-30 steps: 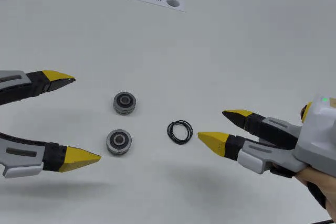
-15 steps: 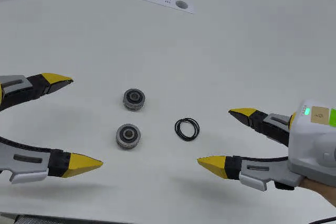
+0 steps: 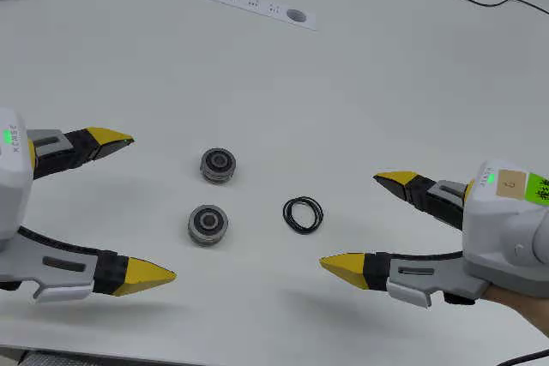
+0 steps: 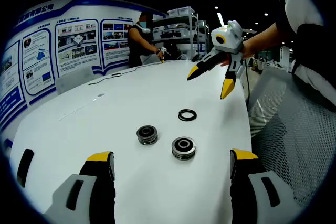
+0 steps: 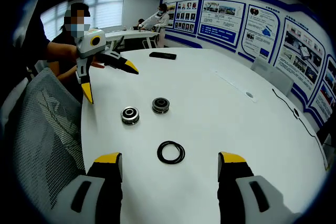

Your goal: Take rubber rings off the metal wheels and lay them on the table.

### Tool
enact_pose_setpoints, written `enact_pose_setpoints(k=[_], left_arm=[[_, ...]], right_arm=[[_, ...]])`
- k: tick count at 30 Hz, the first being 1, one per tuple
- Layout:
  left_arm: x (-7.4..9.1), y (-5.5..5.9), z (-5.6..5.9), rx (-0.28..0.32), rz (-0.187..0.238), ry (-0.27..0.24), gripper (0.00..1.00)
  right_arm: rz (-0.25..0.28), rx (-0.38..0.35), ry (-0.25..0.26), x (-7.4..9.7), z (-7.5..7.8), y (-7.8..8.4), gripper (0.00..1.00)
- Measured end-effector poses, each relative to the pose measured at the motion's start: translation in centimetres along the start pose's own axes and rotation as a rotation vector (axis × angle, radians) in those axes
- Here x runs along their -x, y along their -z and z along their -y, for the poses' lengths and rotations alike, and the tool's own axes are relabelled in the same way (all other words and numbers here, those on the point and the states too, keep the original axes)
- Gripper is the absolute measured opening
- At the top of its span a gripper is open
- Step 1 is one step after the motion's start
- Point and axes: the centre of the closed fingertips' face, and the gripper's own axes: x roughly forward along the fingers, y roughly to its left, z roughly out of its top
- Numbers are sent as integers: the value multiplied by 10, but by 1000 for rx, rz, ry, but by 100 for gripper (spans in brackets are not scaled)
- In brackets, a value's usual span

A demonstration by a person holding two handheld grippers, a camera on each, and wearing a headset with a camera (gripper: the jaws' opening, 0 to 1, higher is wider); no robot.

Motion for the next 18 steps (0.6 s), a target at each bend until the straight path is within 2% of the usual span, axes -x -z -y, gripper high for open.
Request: enact_pose_setpoints(k=[11, 18], left_arm=[[1, 3, 2, -1, -1, 12, 92], [3, 3, 8, -1, -10, 19, 92]], right_arm=[[-21, 13, -1, -2, -1, 3, 76], [-17, 1, -2, -7, -3, 2, 76]])
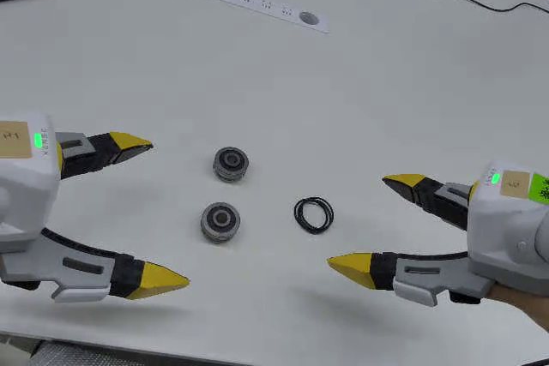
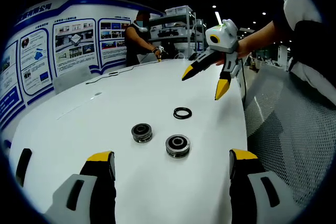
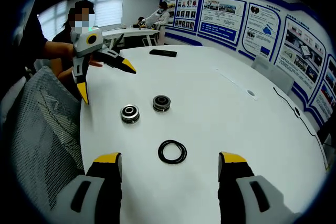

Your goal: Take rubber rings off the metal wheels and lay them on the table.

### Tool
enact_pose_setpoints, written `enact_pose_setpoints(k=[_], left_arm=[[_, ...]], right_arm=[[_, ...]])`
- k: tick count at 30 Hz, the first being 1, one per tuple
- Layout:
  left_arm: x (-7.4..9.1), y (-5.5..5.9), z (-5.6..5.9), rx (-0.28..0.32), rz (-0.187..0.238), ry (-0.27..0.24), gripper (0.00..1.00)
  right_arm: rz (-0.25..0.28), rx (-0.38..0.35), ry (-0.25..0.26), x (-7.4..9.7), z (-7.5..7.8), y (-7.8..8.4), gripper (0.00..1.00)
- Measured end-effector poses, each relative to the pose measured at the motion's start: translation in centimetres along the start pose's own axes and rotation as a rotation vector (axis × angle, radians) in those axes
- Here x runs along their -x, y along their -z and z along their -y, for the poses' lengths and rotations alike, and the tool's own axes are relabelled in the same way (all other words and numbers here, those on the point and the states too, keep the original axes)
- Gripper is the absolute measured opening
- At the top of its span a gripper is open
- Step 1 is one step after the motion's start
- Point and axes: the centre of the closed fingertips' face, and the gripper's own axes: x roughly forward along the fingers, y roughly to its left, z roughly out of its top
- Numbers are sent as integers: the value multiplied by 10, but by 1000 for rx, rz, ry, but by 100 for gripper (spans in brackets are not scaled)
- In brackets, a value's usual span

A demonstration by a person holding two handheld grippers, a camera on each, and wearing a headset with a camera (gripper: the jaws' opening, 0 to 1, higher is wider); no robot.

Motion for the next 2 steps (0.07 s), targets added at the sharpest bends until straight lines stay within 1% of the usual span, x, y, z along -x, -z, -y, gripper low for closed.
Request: enact_pose_setpoints(k=[2], left_arm=[[0, 0, 1, -1, -2, 0, 92]], right_arm=[[0, 0, -1, -1, -1, -1, 76]])
